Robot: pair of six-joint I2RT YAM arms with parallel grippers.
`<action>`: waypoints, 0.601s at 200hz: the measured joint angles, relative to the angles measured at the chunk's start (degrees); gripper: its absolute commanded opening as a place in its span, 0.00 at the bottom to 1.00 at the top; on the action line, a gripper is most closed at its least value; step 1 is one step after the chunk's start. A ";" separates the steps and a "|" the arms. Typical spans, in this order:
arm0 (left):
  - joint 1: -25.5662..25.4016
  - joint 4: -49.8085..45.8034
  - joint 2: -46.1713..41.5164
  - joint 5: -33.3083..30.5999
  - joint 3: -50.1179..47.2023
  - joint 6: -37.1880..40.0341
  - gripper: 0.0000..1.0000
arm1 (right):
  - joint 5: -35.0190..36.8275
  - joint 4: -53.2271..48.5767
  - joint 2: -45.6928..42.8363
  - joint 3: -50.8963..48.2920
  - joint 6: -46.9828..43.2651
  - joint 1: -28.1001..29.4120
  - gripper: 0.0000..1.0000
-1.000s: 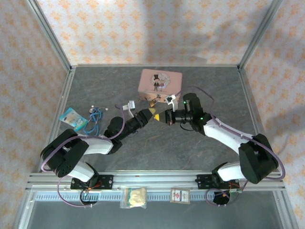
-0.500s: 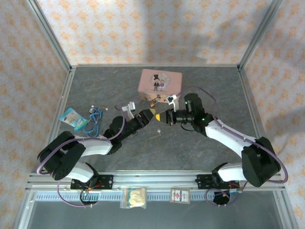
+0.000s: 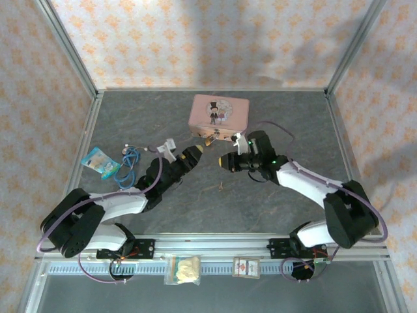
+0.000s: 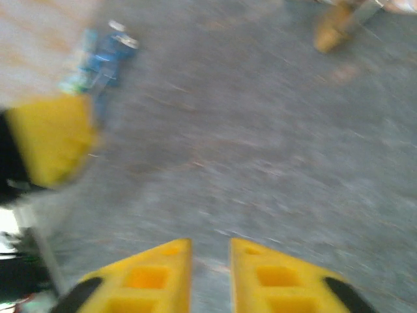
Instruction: Unlock the padlock with the key
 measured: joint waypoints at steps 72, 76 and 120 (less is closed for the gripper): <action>4.76 -1.40 -0.90 -2.47 -2.25 -0.33 0.69 | 24.65 -13.94 9.07 3.39 11.80 15.26 0.48; 4.76 -1.40 -0.87 -2.47 -2.25 -0.33 0.69 | 25.81 -14.62 9.42 3.89 12.44 15.82 0.48; 4.76 -1.36 0.35 -2.27 -2.27 -0.37 0.69 | 33.18 -18.45 14.53 8.90 17.25 20.17 0.44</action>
